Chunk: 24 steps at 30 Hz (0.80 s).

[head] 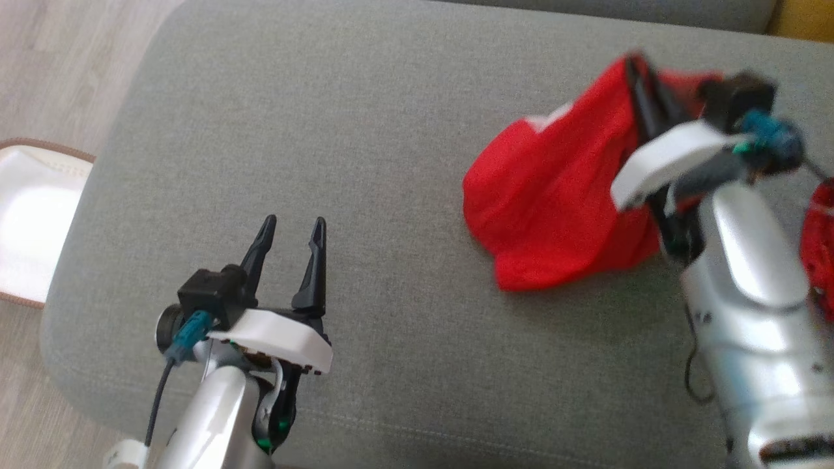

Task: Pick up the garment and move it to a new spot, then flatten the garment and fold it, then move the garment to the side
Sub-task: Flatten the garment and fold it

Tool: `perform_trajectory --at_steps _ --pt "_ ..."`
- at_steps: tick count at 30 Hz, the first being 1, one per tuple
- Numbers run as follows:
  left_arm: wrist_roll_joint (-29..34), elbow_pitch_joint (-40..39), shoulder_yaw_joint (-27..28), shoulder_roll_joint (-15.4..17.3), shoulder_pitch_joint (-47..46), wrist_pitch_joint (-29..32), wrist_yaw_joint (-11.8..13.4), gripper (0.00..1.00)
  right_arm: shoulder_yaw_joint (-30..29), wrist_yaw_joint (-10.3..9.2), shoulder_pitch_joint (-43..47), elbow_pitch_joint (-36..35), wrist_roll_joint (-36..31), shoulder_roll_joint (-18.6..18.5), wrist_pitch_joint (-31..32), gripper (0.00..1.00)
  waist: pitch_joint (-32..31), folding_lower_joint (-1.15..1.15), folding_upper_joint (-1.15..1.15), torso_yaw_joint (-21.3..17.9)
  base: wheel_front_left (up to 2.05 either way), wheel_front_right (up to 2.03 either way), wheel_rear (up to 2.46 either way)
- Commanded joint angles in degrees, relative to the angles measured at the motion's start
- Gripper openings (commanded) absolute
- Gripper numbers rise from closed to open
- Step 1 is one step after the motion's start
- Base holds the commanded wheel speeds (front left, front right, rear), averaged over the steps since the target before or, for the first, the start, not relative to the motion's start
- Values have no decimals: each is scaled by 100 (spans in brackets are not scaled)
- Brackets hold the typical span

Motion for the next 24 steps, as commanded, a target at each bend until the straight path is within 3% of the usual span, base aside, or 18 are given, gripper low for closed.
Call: perform_trajectory --at_steps 1,6,10,17,24 --pt "44 -151 244 18 -149 -70 -11 100 89 18 -428 -192 58 22 -195 0 -68 0 0 -3 0 0 0" --pt "26 -176 285 16 -49 -70 12 100 -13 18 -1099 -215 122 57 -1012 0 -217 0 0 -26 0 0 0" --pt "14 -223 342 15 46 -70 38 100 -17 18 -1048 -238 129 96 -1260 0 -268 0 0 -79 0 0 0" --pt "-71 -310 382 14 200 -70 88 100 225 18 513 -510 65 141 -1337 0 -213 0 0 -335 0 0 0" --pt "28 -273 478 14 233 -70 43 100 984 18 2255 -757 157 225 -1310 0 -248 0 0 -820 0 0 0"
